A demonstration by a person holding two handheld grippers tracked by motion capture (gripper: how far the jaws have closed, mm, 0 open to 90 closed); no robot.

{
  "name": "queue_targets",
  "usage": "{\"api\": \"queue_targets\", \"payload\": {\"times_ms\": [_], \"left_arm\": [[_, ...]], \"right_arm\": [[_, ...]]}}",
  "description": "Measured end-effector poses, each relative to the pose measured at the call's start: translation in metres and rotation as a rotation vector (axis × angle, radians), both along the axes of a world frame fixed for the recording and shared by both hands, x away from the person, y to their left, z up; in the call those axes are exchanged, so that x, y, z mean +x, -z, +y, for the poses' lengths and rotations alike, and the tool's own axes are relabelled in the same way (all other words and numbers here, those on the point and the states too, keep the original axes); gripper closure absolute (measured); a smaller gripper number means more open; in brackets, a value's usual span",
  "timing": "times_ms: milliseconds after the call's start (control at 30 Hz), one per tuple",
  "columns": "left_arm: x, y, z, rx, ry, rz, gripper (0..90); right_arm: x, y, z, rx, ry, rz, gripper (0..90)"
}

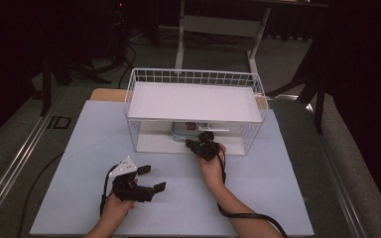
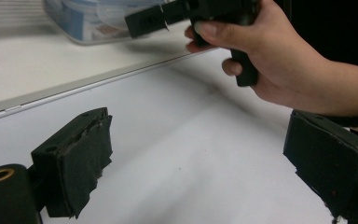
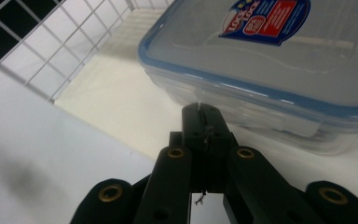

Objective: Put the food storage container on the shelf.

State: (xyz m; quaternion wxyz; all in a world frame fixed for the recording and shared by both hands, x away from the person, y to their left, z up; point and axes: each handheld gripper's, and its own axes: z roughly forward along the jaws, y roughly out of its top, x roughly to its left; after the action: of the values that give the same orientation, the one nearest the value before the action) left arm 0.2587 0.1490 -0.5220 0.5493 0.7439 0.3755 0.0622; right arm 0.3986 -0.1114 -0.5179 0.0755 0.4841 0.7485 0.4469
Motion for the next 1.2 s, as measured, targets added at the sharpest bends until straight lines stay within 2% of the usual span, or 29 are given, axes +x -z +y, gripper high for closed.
{"api": "queue_targets", "payload": {"times_ms": [33,67,167,200,233,267,300,333,400,467,567,633,667,700,733,767,833,900,967,1200], "left_arm": [[0.000,0.000,0.000,-0.002,0.000,0.000,8.7],[0.000,0.000,0.000,0.000,0.002,0.001,8.6],[0.000,0.000,0.001,0.001,-0.001,-0.003,8.7],[0.000,-0.001,0.001,-0.001,-0.002,-0.003,8.7],[-0.001,-0.001,0.001,-0.005,-0.002,-0.005,8.7],[-0.001,-0.001,0.001,-0.003,-0.002,-0.005,8.7],[-0.001,-0.001,0.001,-0.004,0.000,-0.007,8.6],[-0.001,-0.001,0.001,-0.004,0.001,-0.008,8.7],[-0.001,-0.001,0.000,-0.004,0.003,-0.004,8.6],[-0.002,-0.001,0.000,-0.003,0.009,-0.003,8.7],[-0.002,-0.001,-0.002,-0.003,0.012,-0.003,8.7],[-0.003,-0.002,-0.002,0.000,0.014,-0.007,8.7],[-0.003,-0.002,-0.002,-0.002,0.015,-0.010,8.7],[-0.003,-0.003,-0.002,-0.002,0.015,-0.009,8.6],[-0.003,-0.003,-0.002,-0.004,0.014,-0.011,8.7],[-0.003,-0.003,-0.002,-0.006,0.015,-0.012,8.7],[-0.003,-0.005,-0.002,-0.010,0.024,-0.010,8.6],[-0.004,-0.007,-0.001,-0.005,0.026,-0.024,8.6],[-0.005,-0.009,-0.001,-0.015,0.032,-0.033,8.6],[-0.008,-0.015,-0.001,-0.023,0.042,-0.063,8.6]], "right_arm": [[0.000,-0.002,0.000,0.006,0.010,0.024,90.0],[0.005,-0.003,0.001,0.026,-0.003,0.012,90.0],[0.007,-0.005,0.001,0.026,0.002,0.007,90.0],[0.005,-0.009,0.003,0.027,0.045,0.085,90.0],[0.005,-0.009,0.003,0.027,0.045,0.085,90.0],[0.007,-0.008,0.001,0.042,0.028,0.050,90.0],[0.008,-0.007,0.000,0.040,0.037,0.038,90.0],[0.010,-0.006,0.001,-0.004,0.065,0.017,90.0],[0.010,-0.007,0.000,0.001,0.070,0.014,90.0],[0.007,-0.010,0.001,0.023,0.080,0.059,90.0],[0.007,-0.011,0.001,0.011,0.088,0.062,89.9],[0.007,-0.009,0.001,0.005,0.077,0.027,89.9],[0.004,-0.010,0.001,0.022,0.060,0.047,89.9],[0.004,-0.007,0.001,0.012,0.043,0.003,89.8],[0.003,-0.006,0.001,0.004,0.036,-0.011,89.7],[-0.001,-0.005,0.002,0.004,0.036,0.007,88.8],[-0.003,-0.003,-0.001,0.003,0.017,-0.037,86.5],[-0.010,-0.001,-0.003,0.009,0.002,-0.045,83.9],[-0.017,-0.002,-0.005,0.006,-0.009,-0.043,80.3],[-0.044,-0.009,-0.014,-0.030,-0.044,-0.113,60.1]]}}
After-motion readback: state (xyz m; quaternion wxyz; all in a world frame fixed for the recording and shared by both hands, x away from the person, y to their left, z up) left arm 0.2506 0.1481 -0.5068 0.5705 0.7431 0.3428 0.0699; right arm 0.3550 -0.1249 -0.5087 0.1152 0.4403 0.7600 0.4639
